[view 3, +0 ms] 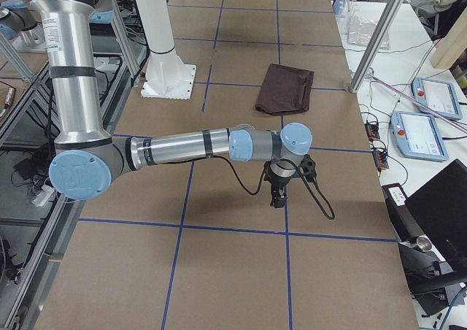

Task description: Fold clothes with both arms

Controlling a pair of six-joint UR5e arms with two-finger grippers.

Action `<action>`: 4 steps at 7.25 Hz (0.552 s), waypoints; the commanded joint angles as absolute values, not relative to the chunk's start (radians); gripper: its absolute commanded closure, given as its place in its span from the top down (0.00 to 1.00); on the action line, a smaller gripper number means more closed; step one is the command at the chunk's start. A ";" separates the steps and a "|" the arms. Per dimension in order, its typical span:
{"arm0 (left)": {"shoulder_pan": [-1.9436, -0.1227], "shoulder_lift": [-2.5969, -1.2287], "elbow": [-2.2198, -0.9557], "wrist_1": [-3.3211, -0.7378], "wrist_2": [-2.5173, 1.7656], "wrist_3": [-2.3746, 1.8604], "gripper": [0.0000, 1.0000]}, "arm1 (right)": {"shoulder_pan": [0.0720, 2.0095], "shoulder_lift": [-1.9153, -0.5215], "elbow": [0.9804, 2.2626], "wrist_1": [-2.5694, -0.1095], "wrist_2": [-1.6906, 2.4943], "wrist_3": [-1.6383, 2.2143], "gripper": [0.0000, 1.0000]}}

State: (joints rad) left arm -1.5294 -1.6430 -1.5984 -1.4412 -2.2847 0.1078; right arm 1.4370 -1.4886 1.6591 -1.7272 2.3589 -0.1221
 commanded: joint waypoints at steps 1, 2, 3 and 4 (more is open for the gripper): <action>-1.529 -1.649 -1.626 -1.440 -2.293 0.107 1.00 | 1.430 -1.493 1.664 -1.674 2.362 -0.112 1.00; -1.529 -1.651 -1.640 -1.443 -2.296 0.107 1.00 | 1.430 -1.493 1.660 -1.657 2.364 -0.112 1.00; -1.529 -1.654 -1.739 -1.431 -2.286 0.100 1.00 | 1.425 -1.486 1.664 -1.651 2.361 -0.113 1.00; -1.529 -1.652 -1.756 -1.434 -2.295 0.100 1.00 | 1.425 -1.486 1.666 -1.634 2.362 -0.112 1.00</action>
State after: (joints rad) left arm -1.5294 -1.6518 -1.7059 -1.4357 -2.2907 0.1024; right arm 1.4270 -1.4886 1.6638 -1.6537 2.3619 -0.1129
